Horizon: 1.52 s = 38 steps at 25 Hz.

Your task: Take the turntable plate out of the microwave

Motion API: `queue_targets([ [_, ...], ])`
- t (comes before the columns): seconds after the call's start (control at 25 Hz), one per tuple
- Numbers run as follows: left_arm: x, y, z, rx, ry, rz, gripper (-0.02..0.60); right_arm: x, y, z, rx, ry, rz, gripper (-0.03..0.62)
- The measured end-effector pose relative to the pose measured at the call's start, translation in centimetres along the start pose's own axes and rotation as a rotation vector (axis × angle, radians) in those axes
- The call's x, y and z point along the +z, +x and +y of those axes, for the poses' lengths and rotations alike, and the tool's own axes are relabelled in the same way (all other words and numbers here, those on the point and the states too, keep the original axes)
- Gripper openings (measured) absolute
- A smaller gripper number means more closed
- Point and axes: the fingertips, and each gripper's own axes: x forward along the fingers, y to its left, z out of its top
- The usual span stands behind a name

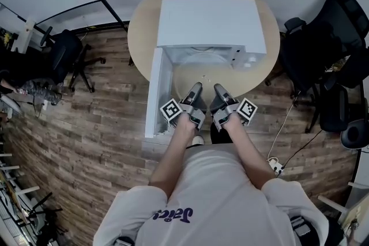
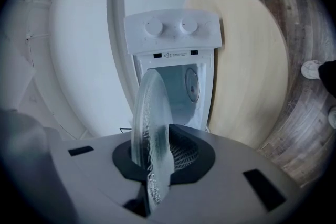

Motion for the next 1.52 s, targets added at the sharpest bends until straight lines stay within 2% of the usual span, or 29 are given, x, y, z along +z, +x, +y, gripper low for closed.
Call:
queue_targets([
  [0.12, -0.5, -0.3, -1.6, -0.014, -0.003, 0.004, 0.115, -0.7, -0.4, 1.3, -0.005, -0.003, -0.005, 0.034],
  [0.24, -1.0, -0.4, -3.3, -0.017, 0.034, 0.024, 0.089, -0.9, -0.7, 2.8, -0.006, -0.004, -0.015, 0.034],
  [0.44, -1.6, -0.2, -7.1, -0.027, 0.097, 0.045, 0.083, -1.2, -0.7, 5.8, 0.027, -0.027, -0.012, 0.034],
  [0.8, -2.2, -0.2, -12.2, -0.06, 0.112, 0.045, 0.081, -1.9, -0.5, 10.9, 0.037, -0.087, -0.001, 0.034],
  [1.2, -2.4, 0.3, -13.6, -0.052, 0.13, 0.067, 0.083, -1.7, -0.4, 12.2, 0.042, -0.101, -0.012, 0.034],
  [1.52, -2.2, 0.7, -13.2, -0.042, 0.109, 0.071, 0.081, -1.4, -0.2, 11.9, 0.024, -0.096, -0.023, 0.034],
])
